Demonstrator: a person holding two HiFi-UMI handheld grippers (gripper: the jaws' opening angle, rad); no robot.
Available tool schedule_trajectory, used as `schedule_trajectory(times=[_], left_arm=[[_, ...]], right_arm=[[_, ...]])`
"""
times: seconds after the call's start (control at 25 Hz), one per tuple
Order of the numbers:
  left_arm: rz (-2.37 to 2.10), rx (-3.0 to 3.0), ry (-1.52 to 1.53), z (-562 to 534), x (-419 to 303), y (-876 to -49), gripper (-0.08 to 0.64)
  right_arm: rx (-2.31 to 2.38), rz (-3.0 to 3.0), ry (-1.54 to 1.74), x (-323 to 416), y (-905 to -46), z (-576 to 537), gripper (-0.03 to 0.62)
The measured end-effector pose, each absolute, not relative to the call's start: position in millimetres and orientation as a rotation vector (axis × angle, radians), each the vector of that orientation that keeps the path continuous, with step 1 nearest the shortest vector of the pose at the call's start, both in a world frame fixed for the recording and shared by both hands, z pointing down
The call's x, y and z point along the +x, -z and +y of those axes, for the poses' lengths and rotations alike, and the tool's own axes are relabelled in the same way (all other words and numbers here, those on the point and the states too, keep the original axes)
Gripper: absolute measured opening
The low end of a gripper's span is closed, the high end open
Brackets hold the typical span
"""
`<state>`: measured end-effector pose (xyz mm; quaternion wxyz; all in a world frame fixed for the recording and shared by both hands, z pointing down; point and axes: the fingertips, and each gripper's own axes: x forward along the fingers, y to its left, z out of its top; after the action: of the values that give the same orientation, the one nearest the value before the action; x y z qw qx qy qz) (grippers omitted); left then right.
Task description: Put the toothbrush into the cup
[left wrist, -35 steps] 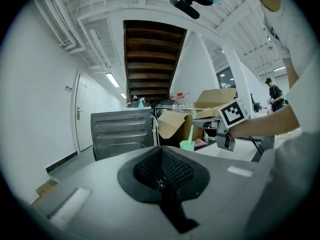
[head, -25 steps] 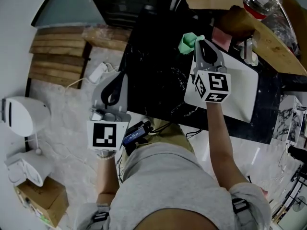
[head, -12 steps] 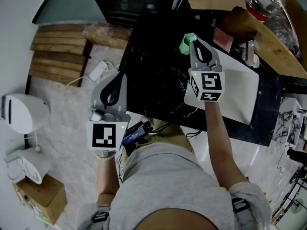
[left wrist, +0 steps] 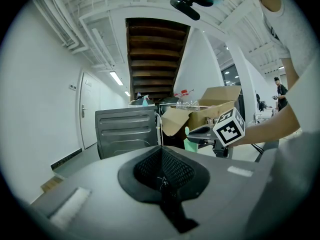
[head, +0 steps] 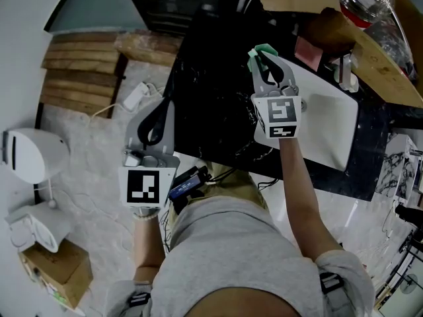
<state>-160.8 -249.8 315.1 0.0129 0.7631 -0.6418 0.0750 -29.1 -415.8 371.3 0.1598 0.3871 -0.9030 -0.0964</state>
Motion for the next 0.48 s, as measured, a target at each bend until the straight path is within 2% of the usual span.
schedule_trajectory(times=[0.32,0.48], left_arm=[[-2.007,2.379,-0.244,-249,-163,-315,0.009],[-2.003,2.385,-0.243,-249,-162,-315,0.009]], right_arm=[[1.096,-2.562,0.262,-32,-378,-417,0.038],[1.102,-2.557,0.22,-29,-382,-417,0.086]])
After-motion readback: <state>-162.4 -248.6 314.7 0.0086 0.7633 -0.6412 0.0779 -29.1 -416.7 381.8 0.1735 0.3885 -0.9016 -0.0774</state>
